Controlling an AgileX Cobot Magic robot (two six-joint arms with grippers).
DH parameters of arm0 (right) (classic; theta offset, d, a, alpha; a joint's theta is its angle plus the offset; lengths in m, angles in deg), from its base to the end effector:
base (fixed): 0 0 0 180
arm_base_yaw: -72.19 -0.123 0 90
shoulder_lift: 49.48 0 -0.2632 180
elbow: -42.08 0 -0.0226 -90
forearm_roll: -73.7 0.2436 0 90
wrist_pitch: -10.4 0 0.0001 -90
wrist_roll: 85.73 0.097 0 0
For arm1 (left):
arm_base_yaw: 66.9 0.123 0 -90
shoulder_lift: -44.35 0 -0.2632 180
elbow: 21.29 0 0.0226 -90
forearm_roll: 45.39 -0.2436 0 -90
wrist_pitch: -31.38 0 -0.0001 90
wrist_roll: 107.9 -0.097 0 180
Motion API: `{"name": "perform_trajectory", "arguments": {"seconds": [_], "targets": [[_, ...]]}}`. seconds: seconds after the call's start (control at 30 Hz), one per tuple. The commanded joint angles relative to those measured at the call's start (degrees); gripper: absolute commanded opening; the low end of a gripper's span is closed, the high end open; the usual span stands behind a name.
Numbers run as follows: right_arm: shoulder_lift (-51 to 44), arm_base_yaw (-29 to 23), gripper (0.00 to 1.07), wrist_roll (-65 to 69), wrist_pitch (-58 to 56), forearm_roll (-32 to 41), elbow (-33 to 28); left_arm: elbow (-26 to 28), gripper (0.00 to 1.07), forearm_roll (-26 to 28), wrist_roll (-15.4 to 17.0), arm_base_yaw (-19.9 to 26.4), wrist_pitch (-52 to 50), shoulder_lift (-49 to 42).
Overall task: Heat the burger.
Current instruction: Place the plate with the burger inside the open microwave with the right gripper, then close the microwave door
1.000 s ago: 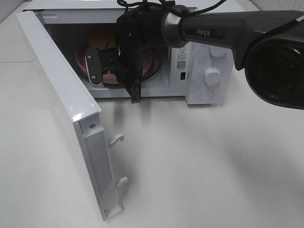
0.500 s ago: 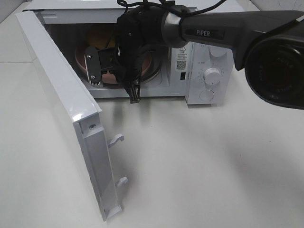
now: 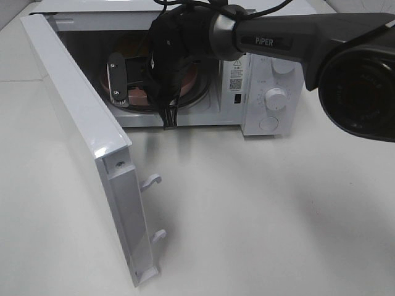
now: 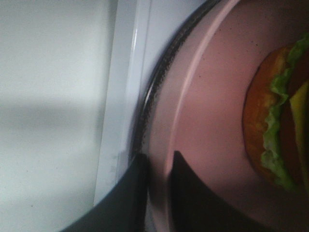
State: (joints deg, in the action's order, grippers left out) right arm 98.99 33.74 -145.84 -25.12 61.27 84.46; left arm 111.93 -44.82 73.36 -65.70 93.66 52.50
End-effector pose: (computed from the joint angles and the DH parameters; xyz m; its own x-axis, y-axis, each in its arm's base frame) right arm 0.4189 0.3171 0.1400 0.3174 -0.9405 -0.1210 -0.7600 -0.1760 -0.6256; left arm 0.0121 -0.0006 0.2743 -0.4566 -0.0362 -0.8889 -0.0253 0.9993 -0.0277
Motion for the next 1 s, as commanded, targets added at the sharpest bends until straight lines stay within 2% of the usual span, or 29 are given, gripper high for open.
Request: {"name": "perform_trajectory", "arguments": {"seconds": [0.03, 0.1, 0.13, 0.17, 0.2, 0.27, 0.3, 0.33, 0.37, 0.5, 0.67, 1.0], "targets": [[-0.63, 0.11, 0.27, 0.92, 0.34, -0.06, 0.57, -0.23, 1.01, 0.11, -0.11, -0.34, -0.92, -0.8], [-0.92, 0.11, 0.38, 1.43, -0.11, -0.06, 0.57, -0.23, 1.01, 0.11, -0.11, -0.34, -0.92, -0.8], [-0.92, 0.11, 0.38, 1.43, -0.11, -0.06, 0.57, -0.23, 1.01, 0.11, -0.11, -0.34, -0.92, -0.8], [-1.26, 0.11, 0.45, 2.46, -0.4, -0.06, 0.57, -0.23, 1.01, 0.11, -0.11, -0.34, -0.92, -0.8], [-1.26, 0.11, 0.45, 2.46, -0.4, -0.06, 0.57, -0.23, 1.01, 0.11, -0.11, -0.34, -0.92, -0.8], [-1.89, 0.11, 0.54, 4.18, -0.97, -0.06, 0.57, -0.23, 1.01, 0.11, -0.11, -0.34, -0.92, -0.8], [-1.89, 0.11, 0.54, 4.18, -0.97, -0.06, 0.57, -0.23, 1.01, 0.11, -0.11, -0.34, -0.92, -0.8], [-2.23, 0.11, 0.59, 4.41, -1.83, -0.06, 0.57, -0.23, 1.01, 0.11, -0.11, -0.34, -0.92, -0.8], [-2.23, 0.11, 0.59, 4.41, -1.83, -0.06, 0.57, -0.23, 1.01, 0.11, -0.11, -0.34, -0.92, -0.8], [-2.64, 0.11, 0.69, 6.82, -5.16, 0.52, 0.57, -0.23, 1.01, 0.11, -0.11, -0.34, -0.92, -0.8], [-2.92, 0.11, 0.75, 7.51, -8.88, 0.92, 0.57, -0.23, 1.01, 0.11, -0.11, -0.34, -0.92, -0.8], [-4.35, 0.06, 0.75, 8.48, -13.29, 1.32, 0.57, -0.23, 1.01, 0.11, -0.11, -0.34, -0.92, -0.8]]}}
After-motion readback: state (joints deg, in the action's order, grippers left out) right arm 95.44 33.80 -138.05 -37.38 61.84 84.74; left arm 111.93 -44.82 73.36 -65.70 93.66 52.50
